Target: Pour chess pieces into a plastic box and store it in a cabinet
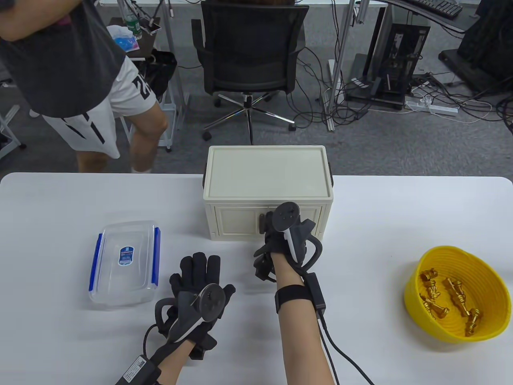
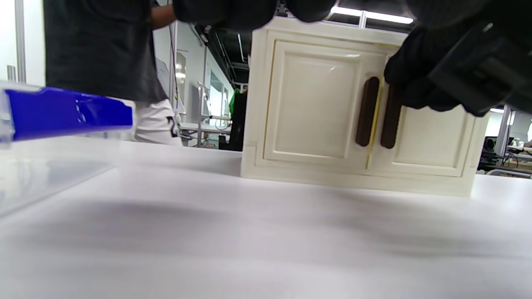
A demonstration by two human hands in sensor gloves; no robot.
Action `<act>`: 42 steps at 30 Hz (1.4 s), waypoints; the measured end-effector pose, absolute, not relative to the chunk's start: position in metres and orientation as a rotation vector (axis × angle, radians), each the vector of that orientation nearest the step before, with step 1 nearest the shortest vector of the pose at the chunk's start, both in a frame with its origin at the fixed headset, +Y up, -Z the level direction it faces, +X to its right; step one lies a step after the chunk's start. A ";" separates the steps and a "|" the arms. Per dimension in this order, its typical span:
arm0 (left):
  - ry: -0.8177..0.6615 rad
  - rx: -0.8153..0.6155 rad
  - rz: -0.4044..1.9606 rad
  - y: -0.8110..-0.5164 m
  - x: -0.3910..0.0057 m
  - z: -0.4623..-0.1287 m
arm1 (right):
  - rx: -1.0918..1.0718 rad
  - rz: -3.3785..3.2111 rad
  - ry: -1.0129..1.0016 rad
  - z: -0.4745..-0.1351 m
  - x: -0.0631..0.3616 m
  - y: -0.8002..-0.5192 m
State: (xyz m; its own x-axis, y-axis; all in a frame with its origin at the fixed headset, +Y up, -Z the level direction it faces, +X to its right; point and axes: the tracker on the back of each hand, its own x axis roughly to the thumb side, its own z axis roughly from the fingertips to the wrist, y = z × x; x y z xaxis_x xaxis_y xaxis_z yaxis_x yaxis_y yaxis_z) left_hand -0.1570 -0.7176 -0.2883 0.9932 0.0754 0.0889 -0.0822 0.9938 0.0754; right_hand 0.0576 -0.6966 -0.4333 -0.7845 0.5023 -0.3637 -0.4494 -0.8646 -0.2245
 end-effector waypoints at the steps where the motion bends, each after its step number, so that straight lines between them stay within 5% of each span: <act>1: -0.088 0.080 0.076 -0.717 -0.157 -0.288 | -0.566 2.559 -0.172 -0.432 0.058 -0.697; 24: -0.142 0.126 0.004 -0.711 -0.139 -0.282 | -0.237 2.377 -0.071 -0.348 0.163 -0.715; 42: -0.126 0.103 -0.002 -0.712 -0.140 -0.283 | -0.332 2.179 0.083 -0.348 0.220 -0.717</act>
State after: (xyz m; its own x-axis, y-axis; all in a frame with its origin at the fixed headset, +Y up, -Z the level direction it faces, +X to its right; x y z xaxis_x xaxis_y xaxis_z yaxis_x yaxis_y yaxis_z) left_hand -0.1396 -0.7115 -0.2835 0.9921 -0.0089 0.1251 -0.0040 0.9947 0.1029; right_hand 0.2199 -0.7169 -0.3482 -0.5568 0.7865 -0.2672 -0.8045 -0.5907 -0.0621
